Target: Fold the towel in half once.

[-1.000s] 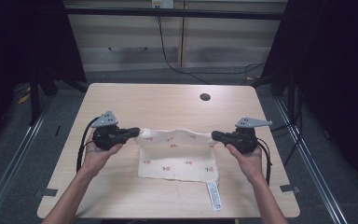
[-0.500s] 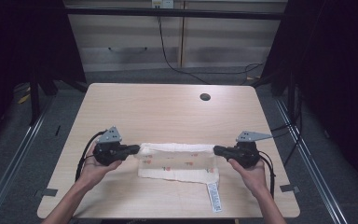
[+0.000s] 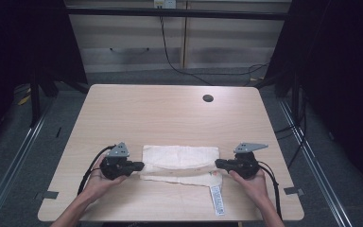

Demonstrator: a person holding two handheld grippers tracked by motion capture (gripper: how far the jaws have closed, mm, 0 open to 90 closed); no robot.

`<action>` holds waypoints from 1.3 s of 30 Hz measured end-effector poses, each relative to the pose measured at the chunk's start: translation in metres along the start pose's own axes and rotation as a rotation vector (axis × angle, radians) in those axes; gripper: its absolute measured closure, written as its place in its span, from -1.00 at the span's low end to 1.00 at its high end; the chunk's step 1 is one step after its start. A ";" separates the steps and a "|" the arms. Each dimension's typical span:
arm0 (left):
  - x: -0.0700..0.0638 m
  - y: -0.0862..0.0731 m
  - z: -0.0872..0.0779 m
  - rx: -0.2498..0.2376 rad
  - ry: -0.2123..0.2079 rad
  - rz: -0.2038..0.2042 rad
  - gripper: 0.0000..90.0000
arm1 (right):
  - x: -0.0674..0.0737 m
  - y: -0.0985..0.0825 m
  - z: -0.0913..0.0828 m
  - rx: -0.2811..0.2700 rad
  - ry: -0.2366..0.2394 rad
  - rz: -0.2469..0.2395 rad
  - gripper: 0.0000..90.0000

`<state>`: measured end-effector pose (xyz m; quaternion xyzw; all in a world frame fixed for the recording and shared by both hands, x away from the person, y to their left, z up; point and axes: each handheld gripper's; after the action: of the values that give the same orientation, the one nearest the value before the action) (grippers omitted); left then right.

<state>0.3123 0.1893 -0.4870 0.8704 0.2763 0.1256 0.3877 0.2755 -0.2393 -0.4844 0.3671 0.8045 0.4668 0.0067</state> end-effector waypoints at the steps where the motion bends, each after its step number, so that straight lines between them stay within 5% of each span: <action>1: -0.002 -0.001 0.000 0.008 0.000 0.000 0.93 | 0.001 0.000 0.001 0.010 0.003 0.000 0.89; 9: 0.002 -0.004 -0.006 -0.023 -0.039 -0.040 0.72 | 0.004 -0.001 0.004 0.012 0.007 0.011 0.72; 17: 0.012 0.001 -0.022 -0.098 -0.018 -0.068 0.43 | 0.002 0.004 -0.004 -0.045 -0.024 0.040 0.44; 24: 0.019 0.008 -0.002 -0.038 0.017 -0.075 0.44 | -0.003 0.016 -0.002 -0.061 -0.048 0.021 0.49; 26: 0.022 0.014 0.008 -0.049 0.032 -0.113 0.46 | -0.007 0.022 0.005 -0.057 -0.052 0.002 0.59; 30: 0.018 0.018 0.023 -0.024 0.027 -0.091 0.49 | -0.015 0.026 0.028 0.006 -0.049 0.006 0.61; 32: 0.015 0.015 0.029 0.005 0.085 -0.063 0.56 | -0.018 0.027 0.039 0.040 -0.047 0.006 0.61; 33: 0.015 0.014 0.032 0.015 0.068 -0.059 0.57 | -0.019 0.027 0.042 0.045 -0.044 0.009 0.60; 39: 0.017 0.008 0.030 0.023 0.075 -0.047 0.64 | -0.018 0.021 0.044 0.077 -0.065 0.005 0.70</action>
<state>0.3424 0.1762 -0.5011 0.8628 0.3122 0.1458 0.3699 0.3171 -0.2110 -0.4995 0.3843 0.8203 0.4232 0.0175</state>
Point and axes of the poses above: each handheld gripper's, and its own axes: z roughly forward along the jaws, y roughly out of its top, x roughly to its left, and after that the axes turned 11 degrees about y, right-handed
